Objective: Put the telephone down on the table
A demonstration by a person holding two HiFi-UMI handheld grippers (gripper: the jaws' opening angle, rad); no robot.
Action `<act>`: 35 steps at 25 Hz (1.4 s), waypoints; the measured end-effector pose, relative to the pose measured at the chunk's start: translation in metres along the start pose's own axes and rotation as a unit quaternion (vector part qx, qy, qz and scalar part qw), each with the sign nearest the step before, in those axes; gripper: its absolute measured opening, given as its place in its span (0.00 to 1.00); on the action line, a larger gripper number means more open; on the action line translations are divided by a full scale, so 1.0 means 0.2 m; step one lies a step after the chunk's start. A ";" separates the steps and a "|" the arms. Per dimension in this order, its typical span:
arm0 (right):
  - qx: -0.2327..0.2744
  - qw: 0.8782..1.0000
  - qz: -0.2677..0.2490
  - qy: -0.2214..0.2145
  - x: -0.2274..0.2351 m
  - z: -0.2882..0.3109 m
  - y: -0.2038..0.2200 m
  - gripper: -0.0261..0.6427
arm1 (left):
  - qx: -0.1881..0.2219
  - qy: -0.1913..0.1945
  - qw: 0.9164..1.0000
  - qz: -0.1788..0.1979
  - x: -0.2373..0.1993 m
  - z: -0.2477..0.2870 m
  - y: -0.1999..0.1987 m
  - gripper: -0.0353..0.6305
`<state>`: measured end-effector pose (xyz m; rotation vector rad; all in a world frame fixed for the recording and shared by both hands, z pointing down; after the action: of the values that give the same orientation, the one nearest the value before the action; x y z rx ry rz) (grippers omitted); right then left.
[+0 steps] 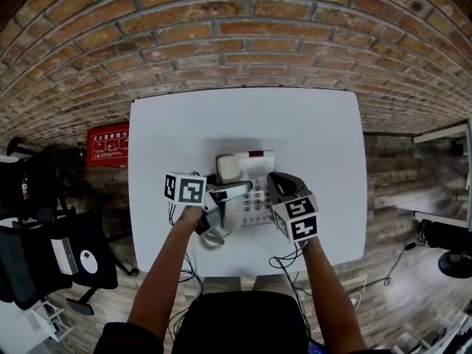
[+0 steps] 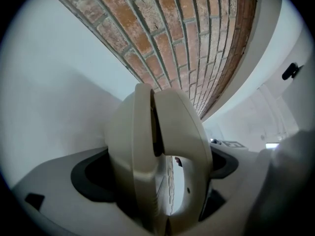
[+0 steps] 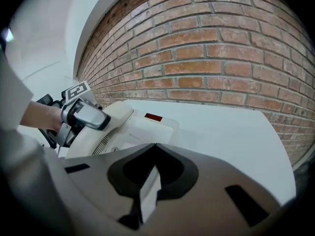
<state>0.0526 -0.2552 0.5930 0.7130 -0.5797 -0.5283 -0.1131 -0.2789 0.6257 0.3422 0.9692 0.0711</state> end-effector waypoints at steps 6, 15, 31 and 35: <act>-0.004 1.000 0.000 -0.001 0.00 0.00 0.00 0.06 | 0.004 0.000 1.000 -0.003 0.00 0.00 0.00 0.88; -0.016 1.000 -0.006 0.006 0.00 0.00 -0.01 0.06 | 0.006 -0.031 0.999 0.037 0.01 0.01 0.01 0.88; -0.015 0.999 -0.023 0.016 -0.01 0.00 0.00 0.06 | -0.005 -0.084 0.994 0.074 0.04 0.02 0.02 0.88; -0.014 1.000 -0.022 0.017 -0.01 0.00 0.00 0.06 | -0.013 -0.097 0.992 0.080 0.04 0.02 0.03 0.88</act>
<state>0.0504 -0.2542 0.5926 0.7078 -0.5250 -0.5629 -0.1052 -0.2732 0.6233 0.3957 0.7467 0.1933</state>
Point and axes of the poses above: the fingertips, and each gripper's own axes: z forward along the fingers, x to its right, y out of its underside, the point moved 7 cm from there along -z, backward along the fingers, and after that the axes turned 13 degrees about -y, right-handed, at the moved point
